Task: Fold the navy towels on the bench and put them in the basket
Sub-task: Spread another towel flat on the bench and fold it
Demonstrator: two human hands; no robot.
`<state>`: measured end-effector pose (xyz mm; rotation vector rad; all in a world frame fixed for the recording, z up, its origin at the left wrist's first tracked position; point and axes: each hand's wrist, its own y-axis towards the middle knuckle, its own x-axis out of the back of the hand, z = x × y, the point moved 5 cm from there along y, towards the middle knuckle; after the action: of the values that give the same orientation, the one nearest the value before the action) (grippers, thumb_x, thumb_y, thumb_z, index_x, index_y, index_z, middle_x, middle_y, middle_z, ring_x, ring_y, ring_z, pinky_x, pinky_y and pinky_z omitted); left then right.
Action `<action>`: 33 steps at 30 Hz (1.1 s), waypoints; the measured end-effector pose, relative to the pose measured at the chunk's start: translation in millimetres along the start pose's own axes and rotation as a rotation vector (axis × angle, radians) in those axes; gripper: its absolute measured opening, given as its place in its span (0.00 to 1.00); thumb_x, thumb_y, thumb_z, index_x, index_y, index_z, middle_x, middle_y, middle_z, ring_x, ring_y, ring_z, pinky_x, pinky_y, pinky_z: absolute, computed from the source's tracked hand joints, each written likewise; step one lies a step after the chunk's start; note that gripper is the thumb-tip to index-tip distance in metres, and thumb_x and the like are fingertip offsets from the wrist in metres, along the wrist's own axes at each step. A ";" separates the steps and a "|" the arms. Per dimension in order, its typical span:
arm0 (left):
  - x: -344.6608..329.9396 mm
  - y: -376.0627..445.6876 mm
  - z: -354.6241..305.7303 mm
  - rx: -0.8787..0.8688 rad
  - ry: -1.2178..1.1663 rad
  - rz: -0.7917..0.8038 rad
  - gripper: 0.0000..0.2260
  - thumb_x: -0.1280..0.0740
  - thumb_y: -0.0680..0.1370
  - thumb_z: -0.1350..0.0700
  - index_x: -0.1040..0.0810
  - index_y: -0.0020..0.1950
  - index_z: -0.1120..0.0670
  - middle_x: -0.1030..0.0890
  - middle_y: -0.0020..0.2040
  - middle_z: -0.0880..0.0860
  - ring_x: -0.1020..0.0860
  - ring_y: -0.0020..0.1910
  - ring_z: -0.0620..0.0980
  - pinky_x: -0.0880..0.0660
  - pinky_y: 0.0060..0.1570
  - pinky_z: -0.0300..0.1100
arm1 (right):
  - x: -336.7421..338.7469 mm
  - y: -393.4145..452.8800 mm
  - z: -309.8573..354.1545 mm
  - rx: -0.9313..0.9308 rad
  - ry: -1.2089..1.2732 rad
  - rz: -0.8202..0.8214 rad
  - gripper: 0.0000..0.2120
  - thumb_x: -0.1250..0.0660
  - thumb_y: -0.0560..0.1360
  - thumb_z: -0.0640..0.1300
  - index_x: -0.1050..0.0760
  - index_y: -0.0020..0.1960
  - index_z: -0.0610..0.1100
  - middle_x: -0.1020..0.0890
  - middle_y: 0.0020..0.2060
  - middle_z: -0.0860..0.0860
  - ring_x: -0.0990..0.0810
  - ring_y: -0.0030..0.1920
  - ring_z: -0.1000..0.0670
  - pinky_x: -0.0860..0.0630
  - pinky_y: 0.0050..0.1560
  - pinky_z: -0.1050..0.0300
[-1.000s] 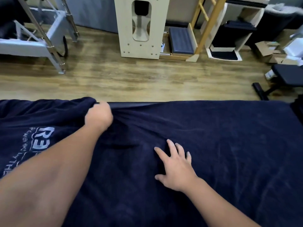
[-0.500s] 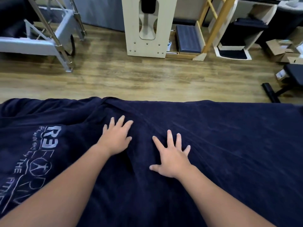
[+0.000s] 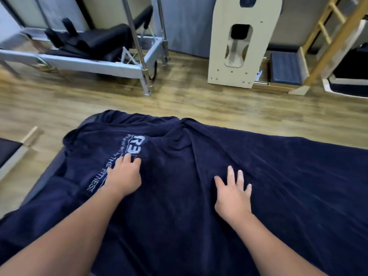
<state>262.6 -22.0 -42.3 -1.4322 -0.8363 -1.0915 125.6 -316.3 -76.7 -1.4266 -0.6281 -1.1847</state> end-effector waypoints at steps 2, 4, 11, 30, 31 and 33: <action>3.3 -6.2 27.9 0.041 0.008 0.033 0.21 0.39 0.79 0.53 0.34 0.72 0.47 0.33 0.70 0.53 0.35 0.70 0.59 0.29 0.61 0.64 | -8.5 -14.0 28.6 0.065 0.003 0.025 0.33 0.37 0.77 0.43 0.44 0.79 0.52 0.55 0.81 0.44 0.58 0.80 0.37 0.47 0.76 0.31; 6.5 -8.8 52.6 0.087 -0.001 0.038 0.19 0.38 0.80 0.49 0.35 0.70 0.47 0.33 0.69 0.53 0.34 0.68 0.59 0.28 0.59 0.62 | -17.9 -24.0 59.0 0.122 -0.010 0.028 0.31 0.38 0.78 0.43 0.42 0.79 0.50 0.50 0.81 0.45 0.55 0.80 0.38 0.47 0.77 0.33; 2.5 14.2 142.3 0.279 -0.169 0.086 0.38 0.40 0.76 0.29 0.37 0.75 0.56 0.36 0.74 0.59 0.39 0.74 0.61 0.34 0.64 0.68 | -40.8 -35.1 162.4 0.179 -0.054 0.078 0.21 0.41 0.81 0.48 0.34 0.74 0.49 0.39 0.76 0.44 0.45 0.78 0.39 0.45 0.75 0.32; 47.5 27.5 180.8 -0.182 -0.875 0.246 0.04 0.30 0.75 0.62 0.18 0.46 0.53 0.22 0.35 0.52 0.27 0.28 0.48 0.30 0.26 0.40 | -8.4 -67.3 394.4 0.391 0.273 -0.189 0.21 0.40 0.78 0.60 0.33 0.68 0.53 0.24 0.56 0.50 0.23 0.55 0.43 0.23 0.55 0.46; 49.6 24.0 174.7 -0.208 -0.877 0.309 0.03 0.31 0.77 0.62 0.18 0.47 0.55 0.23 0.33 0.52 0.27 0.28 0.48 0.32 0.25 0.38 | -5.2 -69.8 402.0 0.403 0.274 -0.158 0.25 0.41 0.79 0.62 0.38 0.73 0.58 0.25 0.56 0.49 0.23 0.55 0.42 0.23 0.55 0.46; 57.0 18.5 165.1 -0.262 -0.840 0.390 0.04 0.32 0.79 0.61 0.17 0.49 0.56 0.21 0.33 0.51 0.23 0.30 0.48 0.32 0.27 0.37 | -0.3 -70.5 409.4 0.372 0.278 -0.100 0.29 0.42 0.78 0.67 0.49 0.76 0.68 0.25 0.56 0.46 0.21 0.53 0.38 0.24 0.54 0.45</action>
<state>326.7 133.3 8.6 -2.2164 -0.9368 -0.2738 190.3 86.2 3.7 -0.9088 -0.6872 -1.2418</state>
